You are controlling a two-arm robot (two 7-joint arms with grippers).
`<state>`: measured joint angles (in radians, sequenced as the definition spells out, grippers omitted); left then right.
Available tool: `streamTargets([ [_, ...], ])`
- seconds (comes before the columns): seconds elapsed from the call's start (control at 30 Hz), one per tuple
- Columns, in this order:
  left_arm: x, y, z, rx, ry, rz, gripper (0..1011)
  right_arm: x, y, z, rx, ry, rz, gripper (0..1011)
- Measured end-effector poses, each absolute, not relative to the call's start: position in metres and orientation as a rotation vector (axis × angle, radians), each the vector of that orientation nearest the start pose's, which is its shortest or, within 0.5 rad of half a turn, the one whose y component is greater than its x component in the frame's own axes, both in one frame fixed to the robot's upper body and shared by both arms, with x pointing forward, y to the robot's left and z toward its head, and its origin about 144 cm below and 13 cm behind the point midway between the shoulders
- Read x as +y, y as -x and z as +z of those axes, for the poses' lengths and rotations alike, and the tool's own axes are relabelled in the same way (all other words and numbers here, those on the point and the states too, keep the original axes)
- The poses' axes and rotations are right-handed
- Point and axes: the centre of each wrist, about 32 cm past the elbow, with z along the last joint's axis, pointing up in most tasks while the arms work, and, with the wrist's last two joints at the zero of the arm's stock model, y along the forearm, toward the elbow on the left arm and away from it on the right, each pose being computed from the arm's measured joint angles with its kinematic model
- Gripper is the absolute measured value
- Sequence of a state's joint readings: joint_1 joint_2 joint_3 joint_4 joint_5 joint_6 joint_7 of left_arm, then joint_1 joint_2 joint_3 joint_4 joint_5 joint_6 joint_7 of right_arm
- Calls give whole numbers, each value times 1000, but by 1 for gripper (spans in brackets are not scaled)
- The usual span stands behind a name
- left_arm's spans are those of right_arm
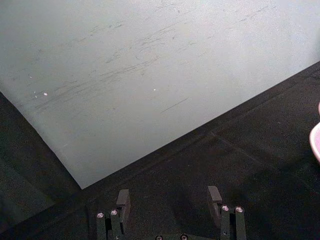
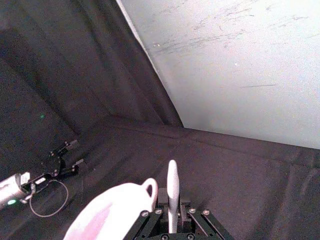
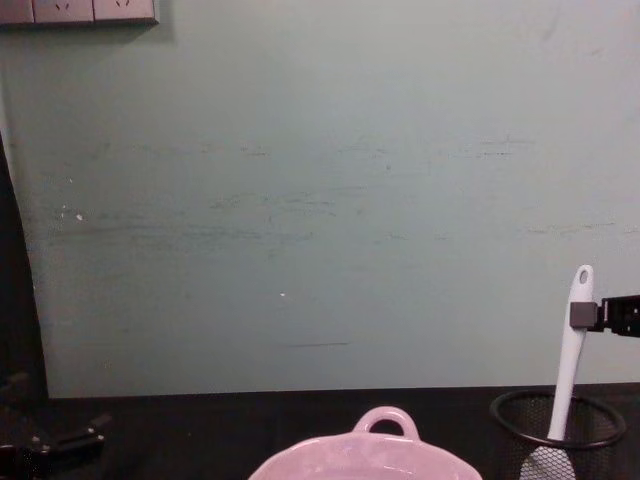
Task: Use the one hand to pick up the spoon and stir the clear water in the bowl.
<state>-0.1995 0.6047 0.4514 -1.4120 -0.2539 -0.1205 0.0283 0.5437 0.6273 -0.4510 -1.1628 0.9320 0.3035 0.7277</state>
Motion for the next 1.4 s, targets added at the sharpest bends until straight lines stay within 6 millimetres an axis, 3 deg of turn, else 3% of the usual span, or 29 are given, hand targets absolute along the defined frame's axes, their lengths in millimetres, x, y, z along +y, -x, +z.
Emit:
streamTargets([
  [0.13,310,-489,1140,-285,-304,1248,1011,-371,-578,1218,405,-8,-718,190],
  [0.17,310,-489,1140,-285,-304,1248,1011,-371,-578,1218,405,-8,-719,255],
  [0.37,310,-489,1140,-285,-304,1248,1011,-371,-578,1218,404,-8,-719,406],
  [0.43,310,-489,1140,-285,-304,1248,1011,-371,-578,1218,404,-7,-719,503],
  [0.9,310,-489,1140,-285,-304,1248,1011,-371,-577,1218,403,-7,-719,924],
  [1.03,310,-489,1140,-285,-304,1248,1011,-371,-577,1218,403,-7,-719,1002],
  [1.4,310,-489,1140,-285,-304,1248,1011,-368,-564,1220,278,49,-753,1002],
])
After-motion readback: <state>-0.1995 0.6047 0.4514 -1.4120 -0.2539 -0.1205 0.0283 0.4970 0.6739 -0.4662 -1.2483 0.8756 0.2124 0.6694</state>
